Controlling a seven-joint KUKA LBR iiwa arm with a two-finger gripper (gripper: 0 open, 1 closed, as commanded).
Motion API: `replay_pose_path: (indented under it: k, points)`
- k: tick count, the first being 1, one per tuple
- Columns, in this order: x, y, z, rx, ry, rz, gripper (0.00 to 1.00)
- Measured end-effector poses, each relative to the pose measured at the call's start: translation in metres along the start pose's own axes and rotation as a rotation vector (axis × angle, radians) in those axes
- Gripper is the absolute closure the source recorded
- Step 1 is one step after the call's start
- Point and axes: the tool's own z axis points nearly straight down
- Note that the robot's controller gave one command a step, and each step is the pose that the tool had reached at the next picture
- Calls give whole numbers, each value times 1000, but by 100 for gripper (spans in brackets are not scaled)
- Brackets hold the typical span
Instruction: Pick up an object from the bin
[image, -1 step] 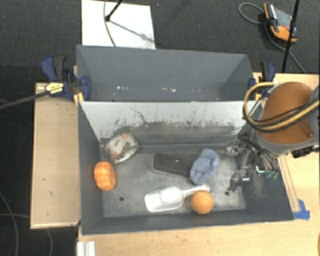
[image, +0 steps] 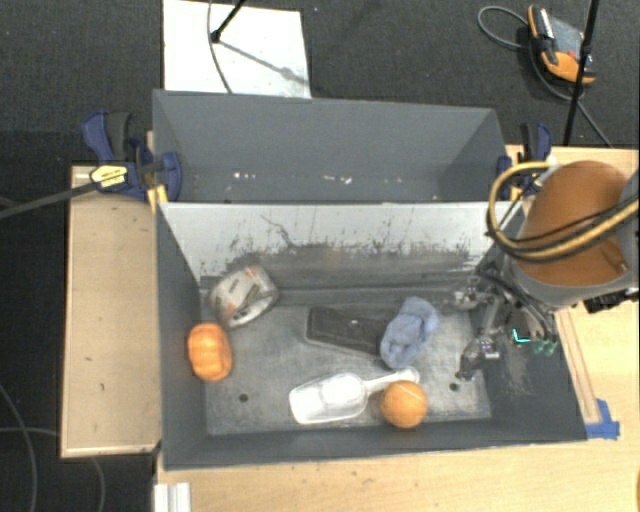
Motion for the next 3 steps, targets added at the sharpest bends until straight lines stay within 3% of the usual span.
replay_pose_path:
  k: [1, 2, 3]
  points:
    - [-34, 21, 49, 1, -8, 8, 0]
    - [-64, 22, 81, -2, -16, 8, 100]
    - [-60, 21, 85, 0, -3, 6, 0]
